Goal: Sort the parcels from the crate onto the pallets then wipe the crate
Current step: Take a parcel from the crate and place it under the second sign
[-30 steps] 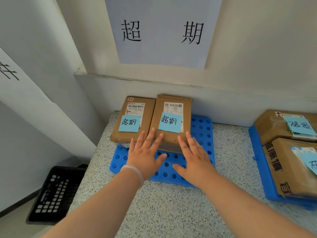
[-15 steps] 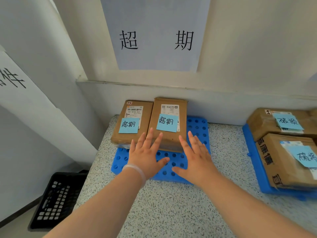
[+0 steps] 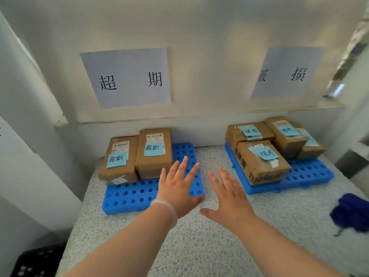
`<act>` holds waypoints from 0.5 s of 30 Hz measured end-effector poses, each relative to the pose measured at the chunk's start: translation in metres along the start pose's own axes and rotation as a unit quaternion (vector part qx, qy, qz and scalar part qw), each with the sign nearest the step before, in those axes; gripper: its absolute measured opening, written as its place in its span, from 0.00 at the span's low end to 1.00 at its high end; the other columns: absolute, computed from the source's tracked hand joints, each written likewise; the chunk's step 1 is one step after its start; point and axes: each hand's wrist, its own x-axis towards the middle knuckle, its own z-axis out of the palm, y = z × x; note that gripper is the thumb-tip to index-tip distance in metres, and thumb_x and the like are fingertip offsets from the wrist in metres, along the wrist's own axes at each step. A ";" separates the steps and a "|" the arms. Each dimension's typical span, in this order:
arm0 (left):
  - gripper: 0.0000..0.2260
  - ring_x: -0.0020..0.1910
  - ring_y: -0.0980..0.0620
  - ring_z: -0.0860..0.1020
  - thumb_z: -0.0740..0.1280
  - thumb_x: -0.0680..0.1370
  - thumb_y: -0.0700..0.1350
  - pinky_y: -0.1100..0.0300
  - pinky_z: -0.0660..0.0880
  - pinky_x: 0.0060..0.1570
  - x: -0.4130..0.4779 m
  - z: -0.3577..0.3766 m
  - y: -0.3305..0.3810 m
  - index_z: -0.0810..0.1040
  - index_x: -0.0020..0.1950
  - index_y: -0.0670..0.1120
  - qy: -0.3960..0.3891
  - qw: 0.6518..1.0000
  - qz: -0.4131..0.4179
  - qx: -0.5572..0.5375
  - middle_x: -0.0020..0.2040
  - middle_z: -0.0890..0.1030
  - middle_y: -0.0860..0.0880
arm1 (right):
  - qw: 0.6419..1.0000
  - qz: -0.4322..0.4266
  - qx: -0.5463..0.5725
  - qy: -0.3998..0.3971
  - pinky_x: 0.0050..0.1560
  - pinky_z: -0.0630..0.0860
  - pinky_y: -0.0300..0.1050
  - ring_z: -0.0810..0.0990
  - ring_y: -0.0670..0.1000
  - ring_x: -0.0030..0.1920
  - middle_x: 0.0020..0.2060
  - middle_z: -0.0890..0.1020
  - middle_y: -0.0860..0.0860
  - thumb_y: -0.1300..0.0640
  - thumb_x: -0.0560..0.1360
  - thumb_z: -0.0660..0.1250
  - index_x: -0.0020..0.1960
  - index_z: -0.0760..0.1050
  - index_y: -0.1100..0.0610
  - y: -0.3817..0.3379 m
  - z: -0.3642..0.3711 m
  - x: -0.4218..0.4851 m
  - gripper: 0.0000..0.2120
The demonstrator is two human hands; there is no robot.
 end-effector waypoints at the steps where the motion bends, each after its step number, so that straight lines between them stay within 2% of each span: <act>1: 0.39 0.79 0.48 0.37 0.55 0.77 0.70 0.41 0.39 0.77 -0.002 -0.003 0.011 0.33 0.78 0.61 0.000 1.000 0.012 0.006 0.79 0.32 0.53 | 1.000 0.013 -0.003 0.005 0.76 0.35 0.53 0.29 0.49 0.77 0.76 0.27 0.46 0.28 0.71 0.62 0.77 0.29 0.41 0.008 -0.003 -0.012 0.51; 8: 0.40 0.79 0.48 0.37 0.57 0.77 0.69 0.40 0.39 0.76 -0.005 -0.020 0.091 0.34 0.78 0.62 0.020 0.996 0.091 0.007 0.80 0.33 0.53 | 0.995 0.079 -0.003 0.060 0.75 0.33 0.51 0.29 0.49 0.77 0.76 0.29 0.46 0.27 0.71 0.61 0.74 0.26 0.39 0.059 -0.033 -0.077 0.51; 15: 0.40 0.80 0.47 0.39 0.59 0.77 0.68 0.40 0.41 0.77 -0.015 -0.021 0.210 0.36 0.79 0.62 0.026 0.982 0.186 -0.005 0.80 0.35 0.53 | 0.984 0.160 -0.011 0.081 0.76 0.34 0.53 0.29 0.49 0.77 0.77 0.30 0.47 0.29 0.72 0.61 0.77 0.30 0.41 0.125 -0.067 -0.166 0.49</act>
